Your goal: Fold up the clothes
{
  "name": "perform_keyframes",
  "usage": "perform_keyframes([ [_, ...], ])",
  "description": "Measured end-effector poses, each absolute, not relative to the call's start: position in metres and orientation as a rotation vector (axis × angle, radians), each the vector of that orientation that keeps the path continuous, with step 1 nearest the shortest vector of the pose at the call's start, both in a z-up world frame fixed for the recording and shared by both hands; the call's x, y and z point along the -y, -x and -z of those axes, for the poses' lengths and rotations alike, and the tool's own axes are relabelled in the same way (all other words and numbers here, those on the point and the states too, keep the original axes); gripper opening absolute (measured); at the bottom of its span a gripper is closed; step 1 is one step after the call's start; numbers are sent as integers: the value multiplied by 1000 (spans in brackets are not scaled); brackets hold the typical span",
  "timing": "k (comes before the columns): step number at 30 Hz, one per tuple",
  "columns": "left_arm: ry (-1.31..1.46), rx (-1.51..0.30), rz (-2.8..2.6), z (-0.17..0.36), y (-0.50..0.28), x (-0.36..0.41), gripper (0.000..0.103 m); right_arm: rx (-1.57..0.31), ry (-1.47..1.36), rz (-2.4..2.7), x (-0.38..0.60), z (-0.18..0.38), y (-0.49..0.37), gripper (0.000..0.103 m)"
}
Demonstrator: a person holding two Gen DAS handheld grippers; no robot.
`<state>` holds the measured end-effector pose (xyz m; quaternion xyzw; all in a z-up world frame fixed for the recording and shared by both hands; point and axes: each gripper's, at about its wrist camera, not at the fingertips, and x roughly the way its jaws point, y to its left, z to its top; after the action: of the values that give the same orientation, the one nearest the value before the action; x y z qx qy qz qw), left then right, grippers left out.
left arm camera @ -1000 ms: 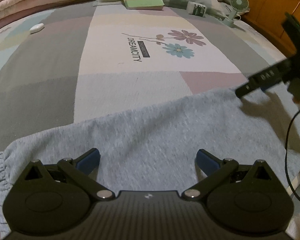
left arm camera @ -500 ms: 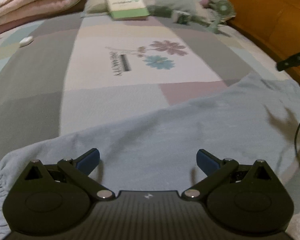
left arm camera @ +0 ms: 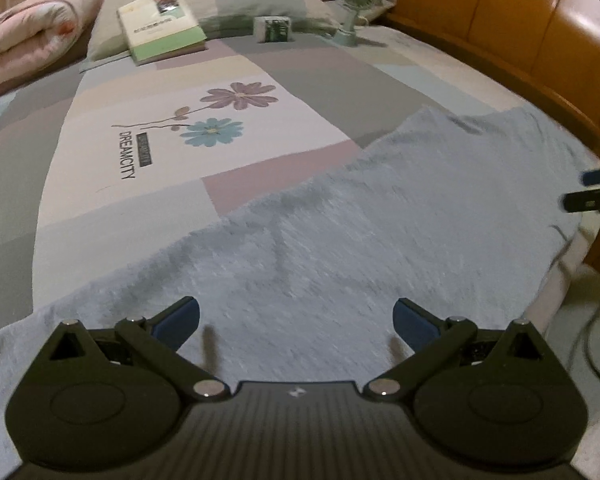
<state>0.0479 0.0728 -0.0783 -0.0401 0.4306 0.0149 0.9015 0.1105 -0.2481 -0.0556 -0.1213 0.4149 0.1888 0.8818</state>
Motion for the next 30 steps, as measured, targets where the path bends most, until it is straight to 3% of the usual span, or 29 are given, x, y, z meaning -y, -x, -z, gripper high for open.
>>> perform_keyframes([
  [7, 42, -969, -75, 99, -22, -72, 102, -825, 349, -484, 246, 97, -95, 103],
  [11, 31, -1010, -80, 94, -14, -73, 102, -829, 281, -444, 280, 86, -95, 103],
  [15, 36, -928, 29, 75, -38, -51, 102, -785, 219, -449, 288, 69, -103, 103],
  [23, -24, -981, 109, 101, -56, -19, 102, -811, 266, -447, 305, 95, -130, 103],
  [30, 52, -965, 135, 83, -63, -26, 102, -795, 181, -445, 313, 70, -153, 103],
])
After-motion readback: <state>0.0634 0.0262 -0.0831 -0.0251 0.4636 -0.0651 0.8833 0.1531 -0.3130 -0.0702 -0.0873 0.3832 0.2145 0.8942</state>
